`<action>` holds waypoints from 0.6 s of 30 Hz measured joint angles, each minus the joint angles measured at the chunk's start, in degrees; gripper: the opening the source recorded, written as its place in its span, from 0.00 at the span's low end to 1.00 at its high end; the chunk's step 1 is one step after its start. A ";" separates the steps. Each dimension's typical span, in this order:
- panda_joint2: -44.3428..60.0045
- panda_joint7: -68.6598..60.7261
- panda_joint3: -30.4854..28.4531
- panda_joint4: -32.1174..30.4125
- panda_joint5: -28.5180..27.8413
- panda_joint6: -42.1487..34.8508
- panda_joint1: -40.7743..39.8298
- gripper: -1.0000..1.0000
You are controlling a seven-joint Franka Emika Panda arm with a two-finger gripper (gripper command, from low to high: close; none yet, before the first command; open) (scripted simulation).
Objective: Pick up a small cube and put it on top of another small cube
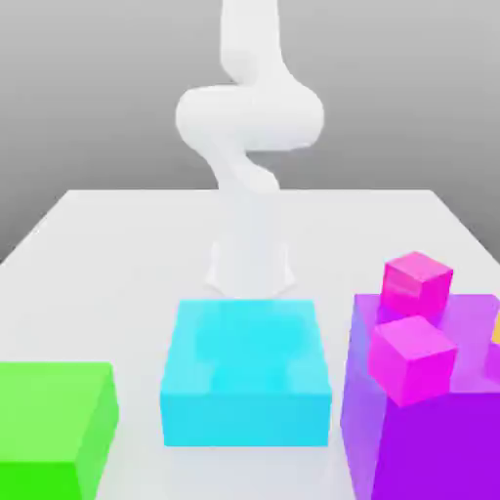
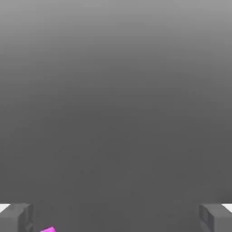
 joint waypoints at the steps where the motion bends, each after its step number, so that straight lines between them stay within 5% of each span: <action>1: 1.62 -2.08 -0.47 0.05 0.63 0.00 1.49 0.50; 18: 26.25 -38.89 1.45 -6.52 7.59 5.38 24.04 0.50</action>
